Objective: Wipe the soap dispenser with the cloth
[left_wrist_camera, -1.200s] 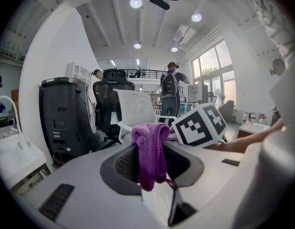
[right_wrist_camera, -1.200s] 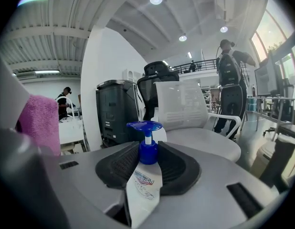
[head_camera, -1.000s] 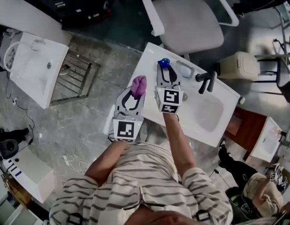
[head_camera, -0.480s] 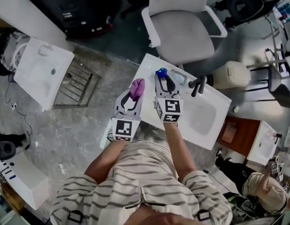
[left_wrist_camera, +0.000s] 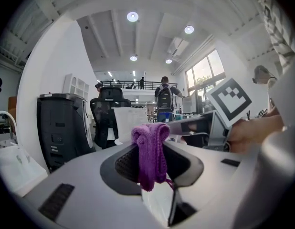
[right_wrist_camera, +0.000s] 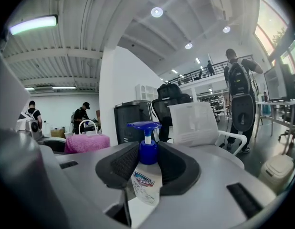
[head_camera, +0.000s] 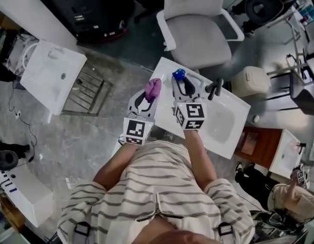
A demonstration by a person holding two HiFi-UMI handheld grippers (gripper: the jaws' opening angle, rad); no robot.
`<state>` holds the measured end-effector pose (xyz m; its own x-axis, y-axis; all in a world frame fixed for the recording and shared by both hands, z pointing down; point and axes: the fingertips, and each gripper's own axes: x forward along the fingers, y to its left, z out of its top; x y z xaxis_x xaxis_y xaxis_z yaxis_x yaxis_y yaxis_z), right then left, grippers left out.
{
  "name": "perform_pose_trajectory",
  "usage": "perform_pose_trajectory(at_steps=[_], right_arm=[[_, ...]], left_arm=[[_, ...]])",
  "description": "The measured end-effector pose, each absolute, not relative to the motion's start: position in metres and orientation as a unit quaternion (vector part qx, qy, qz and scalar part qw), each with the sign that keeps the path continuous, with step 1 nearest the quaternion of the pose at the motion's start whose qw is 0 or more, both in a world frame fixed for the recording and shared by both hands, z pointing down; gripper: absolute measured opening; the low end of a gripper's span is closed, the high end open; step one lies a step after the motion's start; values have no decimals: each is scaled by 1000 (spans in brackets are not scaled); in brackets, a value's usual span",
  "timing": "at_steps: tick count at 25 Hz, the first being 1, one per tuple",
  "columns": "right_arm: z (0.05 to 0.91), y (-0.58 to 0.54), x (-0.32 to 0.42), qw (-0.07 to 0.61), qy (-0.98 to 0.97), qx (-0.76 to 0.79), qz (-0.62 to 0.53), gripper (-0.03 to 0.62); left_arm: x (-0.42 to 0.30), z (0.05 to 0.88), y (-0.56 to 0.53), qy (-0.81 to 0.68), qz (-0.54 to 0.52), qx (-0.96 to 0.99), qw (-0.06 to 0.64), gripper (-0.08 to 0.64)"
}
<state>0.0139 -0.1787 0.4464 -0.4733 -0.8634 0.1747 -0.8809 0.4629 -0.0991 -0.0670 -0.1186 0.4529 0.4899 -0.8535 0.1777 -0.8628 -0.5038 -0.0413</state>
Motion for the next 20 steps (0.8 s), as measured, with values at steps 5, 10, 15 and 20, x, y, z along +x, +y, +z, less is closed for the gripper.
perform_pose_trajectory(at_steps=[5, 10, 15, 20], right_arm=[[425, -171, 13, 44, -859, 502, 87, 130], [411, -161, 10, 41, -861, 501, 78, 130], [408, -157, 13, 38, -862, 500, 78, 130], [404, -155, 12, 32, -862, 500, 77, 130]], left_arm=[[-61, 445, -117, -480, 84, 873, 24, 117], [-63, 441, -113, -475, 82, 876, 13, 117], [-57, 437, -115, -468, 80, 880, 7, 117], [-46, 439, -115, -448, 86, 890, 7, 117]])
